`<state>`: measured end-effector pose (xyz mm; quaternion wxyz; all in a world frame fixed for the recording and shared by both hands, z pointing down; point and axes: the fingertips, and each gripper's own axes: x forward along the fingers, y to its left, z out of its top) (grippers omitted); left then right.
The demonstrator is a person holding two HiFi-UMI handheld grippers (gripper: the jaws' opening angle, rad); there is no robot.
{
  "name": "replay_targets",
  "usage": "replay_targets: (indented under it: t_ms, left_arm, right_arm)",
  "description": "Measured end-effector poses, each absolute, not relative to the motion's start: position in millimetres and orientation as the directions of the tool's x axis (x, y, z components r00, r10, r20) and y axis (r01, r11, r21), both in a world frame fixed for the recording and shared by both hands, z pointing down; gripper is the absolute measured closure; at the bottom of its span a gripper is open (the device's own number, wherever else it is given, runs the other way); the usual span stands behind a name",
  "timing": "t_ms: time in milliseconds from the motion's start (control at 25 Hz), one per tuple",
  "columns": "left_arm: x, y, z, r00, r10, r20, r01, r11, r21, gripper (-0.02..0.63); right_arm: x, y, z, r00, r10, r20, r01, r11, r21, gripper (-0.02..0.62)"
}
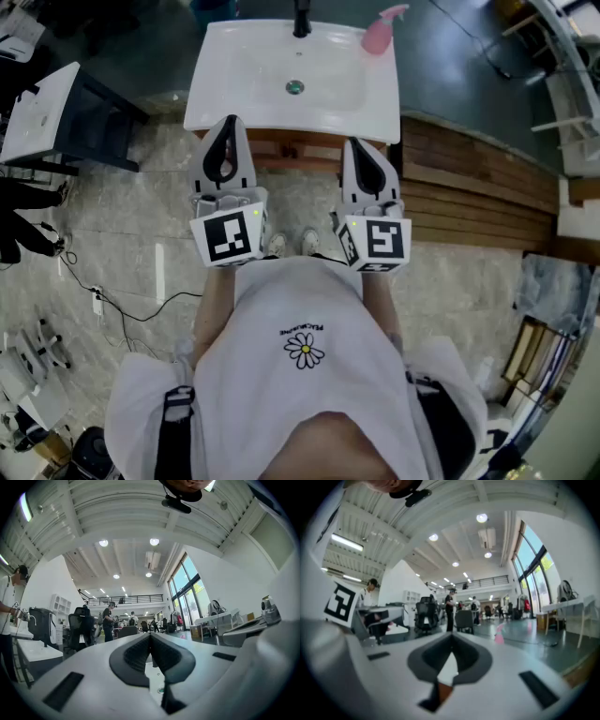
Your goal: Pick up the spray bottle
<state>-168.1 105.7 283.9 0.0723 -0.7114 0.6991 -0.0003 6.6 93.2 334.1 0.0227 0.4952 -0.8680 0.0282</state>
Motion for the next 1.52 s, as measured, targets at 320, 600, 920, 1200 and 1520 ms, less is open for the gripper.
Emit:
replay_targets:
  t_ms: [320, 600, 920, 1200, 1520]
  left_arm:
    - [-172.1, 103.8, 284.5, 0.013, -0.994, -0.106, -0.995, -0.002, -0.100, 0.587]
    - [-174.4, 101.0, 288.6, 0.003, -0.996, -0.092, -0.995, 0.006, -0.095, 0.587]
    - [-166.3, 94.9, 292.2, -0.001, -0.996, -0.086, -0.994, 0.010, -0.107, 0.586]
    - [-155.1, 94.5, 294.6, -0.013, -0.997, -0.071, -0.991, 0.022, -0.130, 0.586]
    - [-117.7, 91.7, 283.9, 0.011, -0.993, -0.122, -0.988, 0.008, -0.155, 0.586]
  right_arm:
    - [3.8, 91.3, 337.2, -0.518, -0.852, 0.080, -0.855, 0.517, -0.030, 0.566]
    - [5.9, 87.1, 339.6, -0.515, -0.853, 0.089, -0.857, 0.516, -0.013, 0.566]
    - [15.4, 80.2, 341.2, -0.535, -0.842, 0.073, -0.845, 0.530, -0.075, 0.566]
    - [26.8, 77.3, 349.4, -0.547, -0.833, 0.080, -0.836, 0.539, -0.105, 0.566]
    - [60.7, 74.4, 351.8, -0.544, -0.838, 0.047, -0.835, 0.534, -0.135, 0.566]
